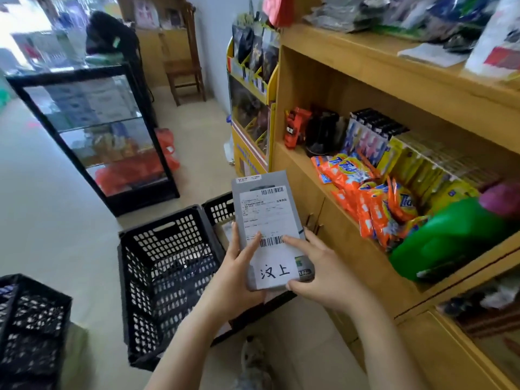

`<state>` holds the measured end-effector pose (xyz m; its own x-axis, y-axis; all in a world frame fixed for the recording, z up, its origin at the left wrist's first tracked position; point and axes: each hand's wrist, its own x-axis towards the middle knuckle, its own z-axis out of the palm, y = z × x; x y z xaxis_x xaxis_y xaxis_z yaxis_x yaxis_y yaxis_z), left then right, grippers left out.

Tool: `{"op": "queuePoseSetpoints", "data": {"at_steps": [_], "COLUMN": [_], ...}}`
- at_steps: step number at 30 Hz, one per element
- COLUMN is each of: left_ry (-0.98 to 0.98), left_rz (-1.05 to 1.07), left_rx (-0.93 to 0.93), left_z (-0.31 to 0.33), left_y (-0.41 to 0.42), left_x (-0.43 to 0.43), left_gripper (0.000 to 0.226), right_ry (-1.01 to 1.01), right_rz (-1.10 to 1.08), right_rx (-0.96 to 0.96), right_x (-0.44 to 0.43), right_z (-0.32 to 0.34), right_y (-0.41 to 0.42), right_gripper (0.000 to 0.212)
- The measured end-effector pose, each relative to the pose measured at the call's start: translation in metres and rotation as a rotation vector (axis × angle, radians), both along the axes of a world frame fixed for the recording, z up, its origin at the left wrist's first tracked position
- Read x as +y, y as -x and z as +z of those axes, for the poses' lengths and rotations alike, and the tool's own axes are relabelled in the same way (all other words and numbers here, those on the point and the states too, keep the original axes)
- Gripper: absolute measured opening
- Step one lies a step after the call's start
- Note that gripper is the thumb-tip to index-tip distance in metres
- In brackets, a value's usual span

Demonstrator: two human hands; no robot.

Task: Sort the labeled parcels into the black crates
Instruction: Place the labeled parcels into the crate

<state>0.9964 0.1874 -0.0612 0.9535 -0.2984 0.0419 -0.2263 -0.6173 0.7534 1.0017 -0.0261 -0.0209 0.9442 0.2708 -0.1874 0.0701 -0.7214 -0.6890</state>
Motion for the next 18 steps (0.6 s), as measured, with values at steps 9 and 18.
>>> {"op": "queuePoseSetpoints", "data": {"at_steps": [9, 18], "left_ry": [-0.021, -0.001], "left_rz": [0.084, 0.188], "left_rx": [0.144, 0.356], "left_z": [-0.042, -0.119], "left_y": [-0.125, -0.179], "left_x": [-0.004, -0.018], "left_gripper": [0.110, 0.111], "right_ry": [0.011, 0.007], "right_rz": [0.068, 0.156], "right_rx": [0.104, 0.253], "right_x": [0.001, -0.005], "right_z": [-0.043, -0.130], "right_y": [-0.146, -0.223], "right_gripper": [0.083, 0.085]}}
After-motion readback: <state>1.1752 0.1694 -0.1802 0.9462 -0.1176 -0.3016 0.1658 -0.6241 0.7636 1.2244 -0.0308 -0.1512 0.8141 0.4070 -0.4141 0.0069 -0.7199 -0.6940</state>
